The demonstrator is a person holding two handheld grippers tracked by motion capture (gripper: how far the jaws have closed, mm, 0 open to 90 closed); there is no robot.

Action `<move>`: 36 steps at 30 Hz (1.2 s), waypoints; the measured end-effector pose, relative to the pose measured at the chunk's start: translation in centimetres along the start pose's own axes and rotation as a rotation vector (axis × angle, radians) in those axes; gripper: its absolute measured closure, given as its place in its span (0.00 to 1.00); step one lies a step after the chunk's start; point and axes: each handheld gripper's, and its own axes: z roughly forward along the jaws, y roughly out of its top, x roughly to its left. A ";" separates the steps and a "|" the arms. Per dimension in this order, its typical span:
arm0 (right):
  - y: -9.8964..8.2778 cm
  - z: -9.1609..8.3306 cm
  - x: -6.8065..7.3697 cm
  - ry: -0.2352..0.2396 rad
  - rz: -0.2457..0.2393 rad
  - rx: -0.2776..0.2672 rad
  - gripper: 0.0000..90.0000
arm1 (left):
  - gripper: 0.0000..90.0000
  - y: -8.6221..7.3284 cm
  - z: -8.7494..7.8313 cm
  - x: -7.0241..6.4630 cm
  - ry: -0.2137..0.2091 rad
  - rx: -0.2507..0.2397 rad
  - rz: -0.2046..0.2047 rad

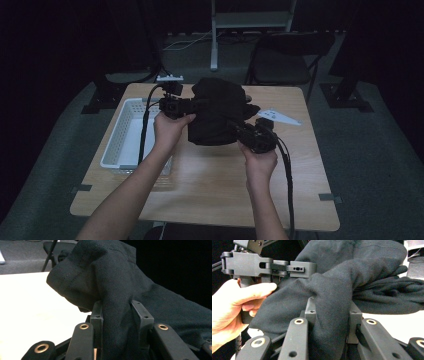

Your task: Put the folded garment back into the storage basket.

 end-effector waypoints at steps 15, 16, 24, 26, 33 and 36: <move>0.1 1.9 1.7 0.038 -0.012 0.012 0.79 | 0.75 0.0 -2.3 1.5 0.028 -0.001 -0.006; 0.1 2.0 1.8 0.041 -0.010 0.014 0.79 | 0.75 0.0 -2.5 1.6 0.031 0.000 -0.003; 0.0 3.3 2.9 0.062 -0.019 0.019 0.79 | 0.75 -0.1 -4.0 2.6 0.057 0.000 0.002; 0.0 3.6 3.1 0.067 -0.020 0.021 0.79 | 0.75 -0.2 -4.2 2.8 0.063 0.001 0.003; -0.1 4.7 4.0 0.073 -0.027 0.031 0.79 | 0.75 -0.5 -5.3 3.9 0.079 -0.002 -0.012; -0.1 5.3 4.5 0.085 -0.028 0.036 0.79 | 0.75 -0.5 -5.8 4.2 0.091 -0.001 -0.013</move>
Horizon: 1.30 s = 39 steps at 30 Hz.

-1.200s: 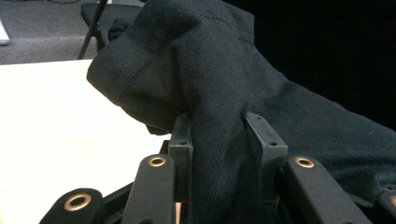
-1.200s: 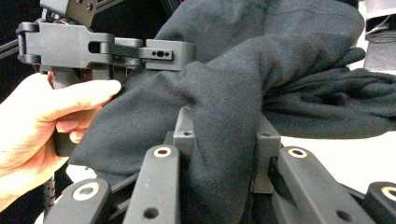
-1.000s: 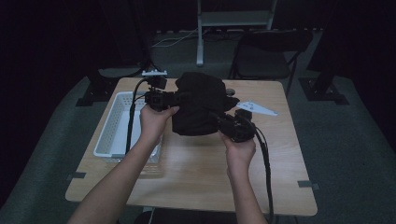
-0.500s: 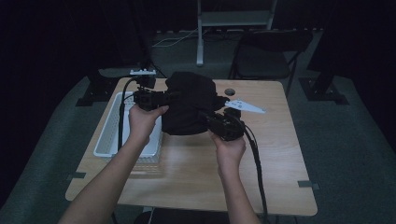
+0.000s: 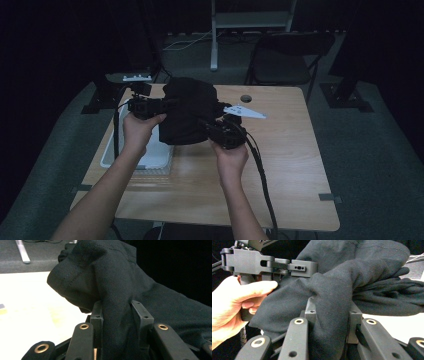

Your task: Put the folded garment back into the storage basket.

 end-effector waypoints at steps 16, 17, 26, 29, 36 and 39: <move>0.3 2.7 2.0 0.055 -0.015 0.024 0.79 | 0.76 -0.2 -2.8 2.3 0.049 -0.006 -0.012; 0.2 3.0 2.1 0.059 -0.013 0.028 0.79 | 0.76 -0.3 -2.9 2.4 0.054 -0.005 -0.014; 0.1 5.1 3.2 0.092 -0.019 0.051 0.79 | 0.76 -1.0 -4.7 4.2 0.089 -0.007 -0.030; 0.0 5.8 3.7 0.099 -0.026 0.059 0.79 | 0.76 -1.1 -5.2 4.8 0.102 -0.004 -0.031; -0.1 7.2 4.7 0.118 -0.033 0.075 0.79 | 0.76 -1.6 -6.4 5.9 0.122 -0.010 -0.044; -0.2 7.8 5.0 0.122 -0.034 0.081 0.79 | 0.76 -1.7 -6.8 6.4 0.133 -0.011 -0.049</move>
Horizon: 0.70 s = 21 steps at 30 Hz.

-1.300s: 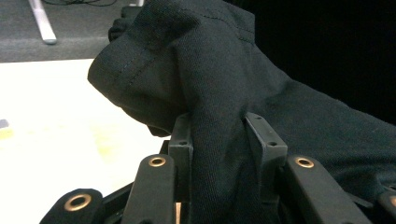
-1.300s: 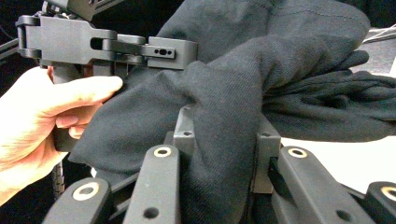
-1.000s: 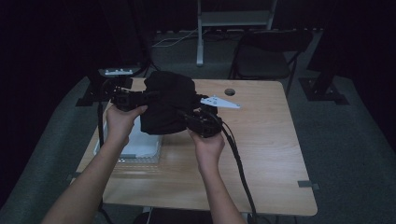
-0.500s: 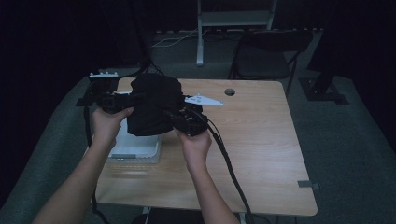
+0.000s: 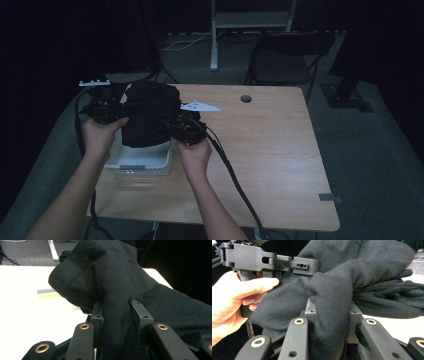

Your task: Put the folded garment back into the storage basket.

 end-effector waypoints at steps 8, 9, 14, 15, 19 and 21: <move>-0.3 1.5 0.8 0.015 -0.002 0.004 0.79 | 0.76 -0.2 -0.9 1.1 0.023 0.005 -0.007; -0.3 1.6 0.8 0.015 -0.001 0.003 0.79 | 0.76 -0.3 -1.0 1.2 0.025 0.007 -0.006; -0.3 2.1 1.3 0.027 -0.001 0.006 0.79 | 0.76 -0.3 -1.5 1.6 0.040 0.010 -0.006; -0.3 2.3 1.4 0.030 -0.003 0.010 0.79 | 0.76 -0.3 -1.6 1.7 0.047 0.010 -0.005; -0.6 3.0 1.8 0.045 -0.003 0.023 0.79 | 0.76 -0.5 -2.0 2.2 0.066 0.020 -0.003; -0.7 3.3 1.9 0.047 -0.003 0.027 0.79 | 0.76 -0.7 -2.1 2.4 0.072 0.026 -0.004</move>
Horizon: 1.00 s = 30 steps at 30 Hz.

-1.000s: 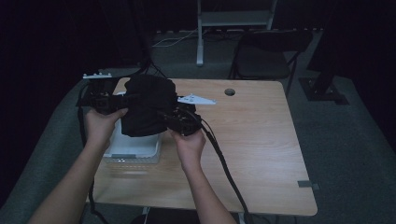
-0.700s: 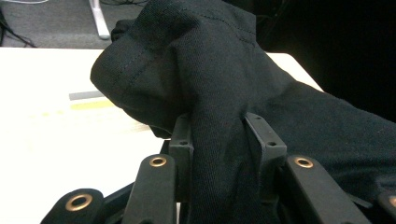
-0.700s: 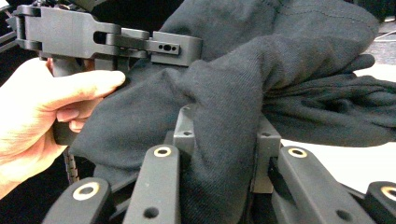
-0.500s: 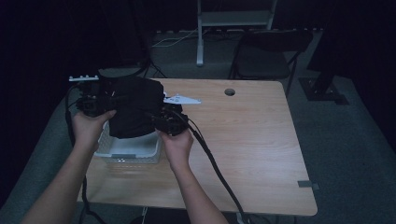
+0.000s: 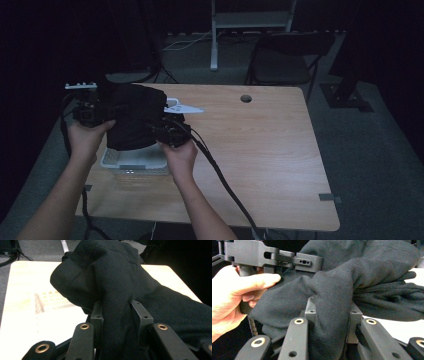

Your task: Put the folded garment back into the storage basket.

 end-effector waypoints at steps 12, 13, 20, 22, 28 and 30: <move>-0.3 0.8 0.0 0.001 -0.005 0.016 0.79 | 0.76 -0.5 0.4 0.4 0.015 0.004 0.015; -0.3 0.8 -0.1 0.003 -0.010 0.018 0.79 | 0.76 -0.6 0.4 0.4 0.021 0.007 0.018; -0.8 1.4 -0.2 -0.007 -0.009 0.036 0.79 | 0.76 -1.2 1.0 0.9 0.022 0.014 0.006; -0.9 1.6 -0.2 -0.008 -0.008 0.039 0.79 | 0.76 -1.3 1.1 1.1 0.019 0.018 0.002; -1.3 1.9 -0.4 -0.016 -0.008 0.046 0.79 | 0.76 -1.5 1.6 1.3 0.024 0.033 0.007; -1.4 2.0 -0.6 -0.018 -0.007 0.052 0.79 | 0.76 -1.7 1.8 1.4 0.020 0.034 0.004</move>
